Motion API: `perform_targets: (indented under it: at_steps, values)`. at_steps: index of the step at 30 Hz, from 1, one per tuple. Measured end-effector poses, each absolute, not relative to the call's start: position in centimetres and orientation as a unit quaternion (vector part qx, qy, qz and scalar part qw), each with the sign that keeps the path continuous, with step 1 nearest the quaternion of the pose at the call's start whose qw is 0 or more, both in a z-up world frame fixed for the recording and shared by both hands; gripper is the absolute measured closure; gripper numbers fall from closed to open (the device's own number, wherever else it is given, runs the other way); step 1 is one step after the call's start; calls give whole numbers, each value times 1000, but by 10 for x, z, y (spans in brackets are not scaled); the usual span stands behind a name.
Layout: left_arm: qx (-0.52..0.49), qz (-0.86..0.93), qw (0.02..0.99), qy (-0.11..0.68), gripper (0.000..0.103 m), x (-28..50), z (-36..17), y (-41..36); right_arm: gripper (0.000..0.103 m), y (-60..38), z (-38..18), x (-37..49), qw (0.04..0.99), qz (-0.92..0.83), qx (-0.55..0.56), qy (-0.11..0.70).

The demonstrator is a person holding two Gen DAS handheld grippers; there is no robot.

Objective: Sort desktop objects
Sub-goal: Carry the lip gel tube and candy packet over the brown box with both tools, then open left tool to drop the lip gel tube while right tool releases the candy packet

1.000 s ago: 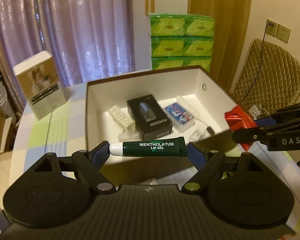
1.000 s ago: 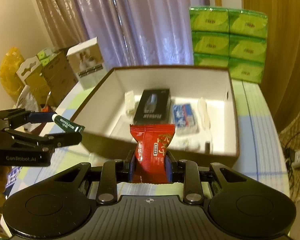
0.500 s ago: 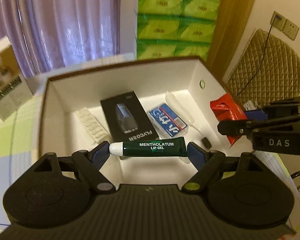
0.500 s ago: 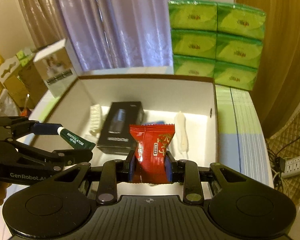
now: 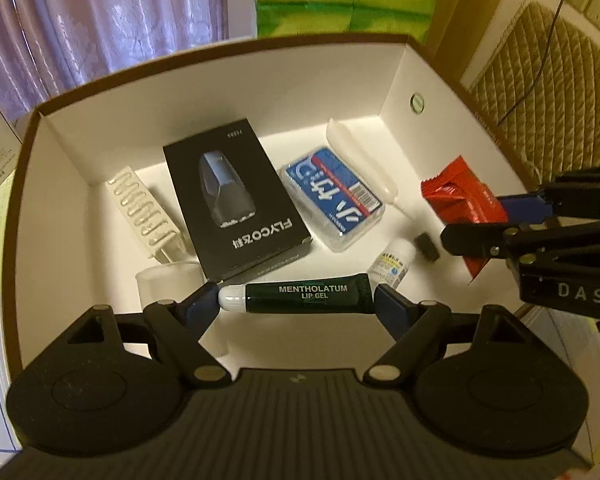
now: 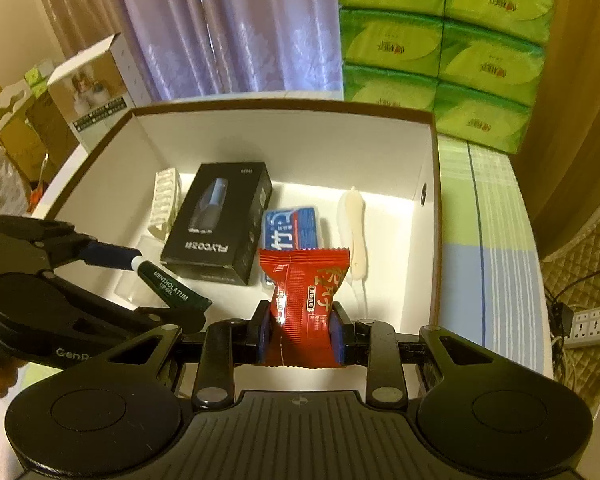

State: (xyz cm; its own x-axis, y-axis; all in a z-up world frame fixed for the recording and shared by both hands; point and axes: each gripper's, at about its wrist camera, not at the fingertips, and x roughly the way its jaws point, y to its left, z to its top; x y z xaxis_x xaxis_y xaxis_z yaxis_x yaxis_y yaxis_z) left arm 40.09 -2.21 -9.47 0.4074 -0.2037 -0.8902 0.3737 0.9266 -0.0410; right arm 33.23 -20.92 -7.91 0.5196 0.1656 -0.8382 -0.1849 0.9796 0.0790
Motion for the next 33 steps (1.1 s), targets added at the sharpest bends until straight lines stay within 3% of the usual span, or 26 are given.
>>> perform_targets:
  at_steps: [29,33]
  values:
    - [92,-174,825,530,21,409,-96,-10,76,-197,-96,352,807,100,-114,570]
    - [93,-174,826,528,18,408,-93,-8,71,-196,-95,352,807,102,-111,571]
